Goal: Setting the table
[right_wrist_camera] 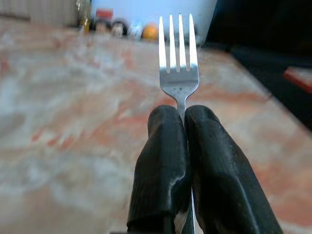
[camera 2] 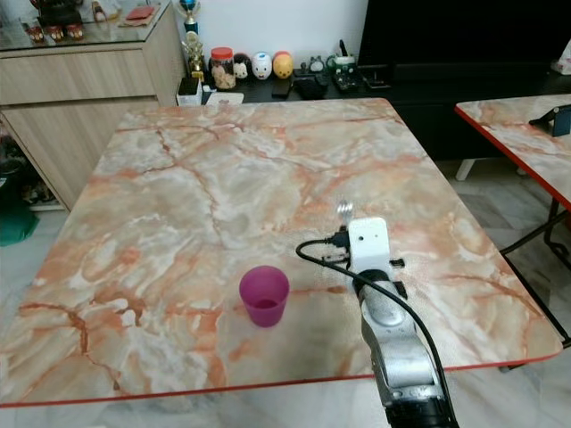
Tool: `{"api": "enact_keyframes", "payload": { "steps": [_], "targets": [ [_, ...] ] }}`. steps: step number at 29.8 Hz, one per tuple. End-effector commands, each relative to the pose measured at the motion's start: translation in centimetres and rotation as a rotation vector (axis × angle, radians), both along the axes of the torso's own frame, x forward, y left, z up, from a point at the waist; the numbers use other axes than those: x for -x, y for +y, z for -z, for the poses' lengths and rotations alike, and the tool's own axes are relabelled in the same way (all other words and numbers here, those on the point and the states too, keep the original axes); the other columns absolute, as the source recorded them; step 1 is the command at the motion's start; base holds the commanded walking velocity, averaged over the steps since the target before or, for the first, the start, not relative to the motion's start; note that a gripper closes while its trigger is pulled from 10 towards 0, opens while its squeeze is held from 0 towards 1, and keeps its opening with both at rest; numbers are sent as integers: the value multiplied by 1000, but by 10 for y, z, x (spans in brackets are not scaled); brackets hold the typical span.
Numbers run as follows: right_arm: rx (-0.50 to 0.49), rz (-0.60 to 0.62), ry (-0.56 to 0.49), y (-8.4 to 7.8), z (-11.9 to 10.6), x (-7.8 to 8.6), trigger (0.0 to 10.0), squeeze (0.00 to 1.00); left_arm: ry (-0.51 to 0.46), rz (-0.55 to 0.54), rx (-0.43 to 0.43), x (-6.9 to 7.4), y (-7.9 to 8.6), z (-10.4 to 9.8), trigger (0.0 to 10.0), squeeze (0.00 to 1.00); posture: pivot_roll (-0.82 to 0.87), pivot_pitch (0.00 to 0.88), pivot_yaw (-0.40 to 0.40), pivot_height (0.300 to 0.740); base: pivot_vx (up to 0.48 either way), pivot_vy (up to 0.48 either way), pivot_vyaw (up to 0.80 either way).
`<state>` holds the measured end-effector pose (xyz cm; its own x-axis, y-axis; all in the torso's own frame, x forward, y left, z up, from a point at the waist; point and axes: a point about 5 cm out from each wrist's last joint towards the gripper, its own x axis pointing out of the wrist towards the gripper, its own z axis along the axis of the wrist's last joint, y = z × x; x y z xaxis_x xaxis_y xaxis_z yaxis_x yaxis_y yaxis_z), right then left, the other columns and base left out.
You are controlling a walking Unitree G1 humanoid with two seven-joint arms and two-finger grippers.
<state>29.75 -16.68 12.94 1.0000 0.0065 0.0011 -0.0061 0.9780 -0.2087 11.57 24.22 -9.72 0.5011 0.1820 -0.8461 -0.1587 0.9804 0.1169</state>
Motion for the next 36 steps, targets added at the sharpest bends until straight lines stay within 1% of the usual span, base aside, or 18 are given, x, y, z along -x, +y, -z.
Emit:
{"api": "enact_keyframes", "payload": {
  "steps": [1, 3, 4, 6, 8, 11, 13, 15, 16, 19, 20, 23, 28, 31, 36],
  "targets": [
    [90, -22, -109, 0, -13, 5, 10000, 0, 1, 0, -9, 1, 1, 0, 10000, 0, -64, 0, 13, 732, 0, 0, 0],
    [168, -69, -182, 3, -20, 7, 10000, 0, 2, 5, -13, 1, 2, 0, 10000, 0, -71, 0, 19, 732, 0, 0, 0],
    [178, -77, -199, 3, -21, 7, 10000, 0, 2, 8, -15, 1, 2, 0, 10000, 0, -71, 0, 19, 732, 0, 0, 0],
    [158, -62, -255, 0, -29, 5, 10000, 0, -1, 9, -17, 0, 2, -1, 10000, 0, -73, 0, 22, 732, 0, 0, 0],
    [158, -61, -270, 0, -31, 4, 10000, 0, -2, 8, -17, 0, 2, -1, 10000, 0, -73, 0, 22, 732, 0, 0, 0],
    [173, -79, -302, 0, -34, 1, 10000, 0, -5, 6, -18, 1, 2, -1, 10000, 0, -71, 0, 22, 732, 0, 0, 0],
    [191, -114, -333, 4, -36, -2, 10000, 0, -11, 5, -18, 0, 2, -1, 10000, 0, -70, 0, 21, 732, 0, 0, 0],
    [183, -113, -338, 5, -36, -3, 10000, 0, -11, 5, -19, 0, 2, -1, 10000, 0, -70, 0, 21, 732, 0, 0, 0],
    [157, -122, -337, 8, -35, -5, 10000, 0, -10, 7, -21, 0, 2, -1, 10000, 0, -87, 0, 31, 732, 0, 0, 0],
    [40, -149, -330, 26, -33, -15, 10000, 0, 8, 45, -32, 1, 3, -1, 10000, 0, -109, 0, 46, 732, 0, 0, 0],
    [40, -149, -330, 26, -33, -15, 10000, 0, 8, 45, -32, 1, 3, -1, 10000, 0, -109, 0, 46, 732, 0, 0, 0],
    [35, -172, -354, 36, -38, -17, 10000, 0, 4, 34, -31, 1, 2, 0, 10000, 0, -87, 0, 32, 732, 0, 0, 0],
    [30, -184, -357, 39, -34, -14, 10000, 0, 6, 29, -30, 3, 2, 0, 10000, 0, -91, 0, 33, 732, 0, 0, 0],
    [56, -185, -364, 37, -34, -12, 10000, 0, 11, 30, -31, 4, 2, 0, 10000, 0, -96, 0, 34, 732, 0, 0, 0],
    [59, -166, -355, 29, -33, -9, 10000, 0, 19, 29, -33, 6, 2, 1, 10000, 0, -90, 0, 25, 732, 0, 0, 0]
  ]
}}
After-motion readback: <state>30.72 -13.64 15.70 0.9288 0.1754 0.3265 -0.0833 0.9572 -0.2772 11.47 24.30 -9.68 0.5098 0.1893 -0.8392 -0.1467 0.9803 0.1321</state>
